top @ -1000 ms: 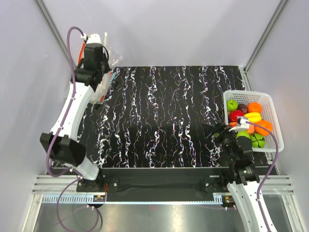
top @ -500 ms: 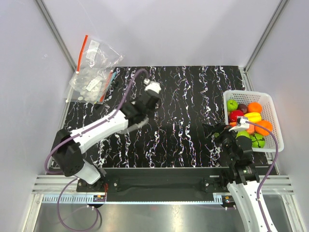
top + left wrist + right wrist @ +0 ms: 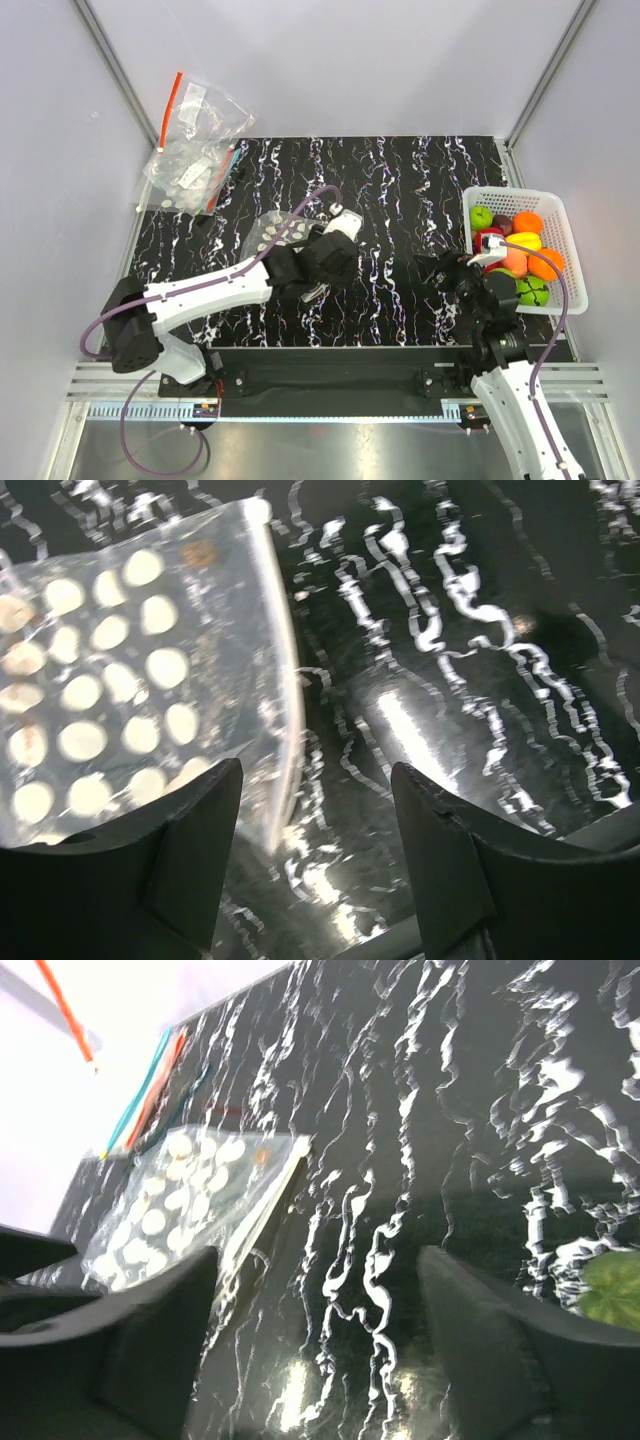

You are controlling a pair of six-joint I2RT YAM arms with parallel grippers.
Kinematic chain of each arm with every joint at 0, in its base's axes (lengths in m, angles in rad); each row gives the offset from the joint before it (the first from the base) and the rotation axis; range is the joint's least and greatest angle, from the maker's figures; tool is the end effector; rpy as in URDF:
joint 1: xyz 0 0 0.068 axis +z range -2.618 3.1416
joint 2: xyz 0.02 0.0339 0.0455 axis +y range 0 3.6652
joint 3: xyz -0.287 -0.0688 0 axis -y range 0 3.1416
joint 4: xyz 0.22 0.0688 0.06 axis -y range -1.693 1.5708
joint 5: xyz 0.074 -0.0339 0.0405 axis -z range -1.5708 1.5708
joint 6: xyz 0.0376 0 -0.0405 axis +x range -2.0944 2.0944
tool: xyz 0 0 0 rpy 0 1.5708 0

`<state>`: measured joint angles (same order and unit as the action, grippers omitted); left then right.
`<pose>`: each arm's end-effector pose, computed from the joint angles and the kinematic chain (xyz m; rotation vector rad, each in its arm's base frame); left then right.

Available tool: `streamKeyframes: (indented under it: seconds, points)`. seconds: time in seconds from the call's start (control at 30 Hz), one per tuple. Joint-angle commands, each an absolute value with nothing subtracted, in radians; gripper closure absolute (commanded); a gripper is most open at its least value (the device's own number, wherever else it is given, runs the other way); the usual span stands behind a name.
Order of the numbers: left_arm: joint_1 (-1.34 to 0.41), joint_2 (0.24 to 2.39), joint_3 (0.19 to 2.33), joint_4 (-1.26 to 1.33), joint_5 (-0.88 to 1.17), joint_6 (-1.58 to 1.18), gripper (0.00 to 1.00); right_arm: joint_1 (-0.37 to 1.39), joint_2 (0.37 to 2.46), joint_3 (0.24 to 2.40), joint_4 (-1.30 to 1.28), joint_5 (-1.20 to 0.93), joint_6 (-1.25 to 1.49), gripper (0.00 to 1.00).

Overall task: Place the food in the zip-top bag and seal the zipper
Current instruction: Place the zipper food storage bag at the center of the board.

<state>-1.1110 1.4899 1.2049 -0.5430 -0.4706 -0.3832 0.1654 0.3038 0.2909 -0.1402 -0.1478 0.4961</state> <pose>0.1473 -0.2591 0.3161 0.6140 2.2117 -0.2029 0.0748 0.0181 0.2396 0.1793 1.7524 0.6127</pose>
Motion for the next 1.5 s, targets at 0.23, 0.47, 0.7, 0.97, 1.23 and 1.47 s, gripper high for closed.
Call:
streamKeyframes:
  seconds: [0.23, 0.47, 0.7, 0.97, 1.23, 1.47]
  points:
    - [-1.029, 1.379, 1.089, -0.537, -0.571, -0.391, 0.34, 0.172, 0.737, 0.339, 0.192, -0.429, 0.629, 0.57]
    - [-1.028, 1.543, 1.180, -0.561, -0.626, -0.339, 0.39, 0.181, 0.954, 0.495, 0.092, -0.379, 0.591, 0.53]
    - [-1.061, 1.644, 1.235, -0.538, -0.623, -0.285, 0.40, 0.183, 0.919, 0.404, 0.210, -0.312, 0.534, 0.52]
    - [-1.104, 1.798, 1.347, -0.591, -0.726, -0.249, 0.40, 0.183, 0.692, 0.299, 0.212, -0.259, 0.545, 0.51]
    - [-1.111, 1.911, 1.436, -0.634, -0.793, -0.229, 0.44, 0.183, 0.569, 0.281, 0.135, -0.196, 0.514, 0.49]
    - [-1.111, 1.982, 1.470, -0.627, -0.818, -0.212, 0.47, 0.181, 0.572, 0.284, 0.132, -0.190, 0.514, 0.48]
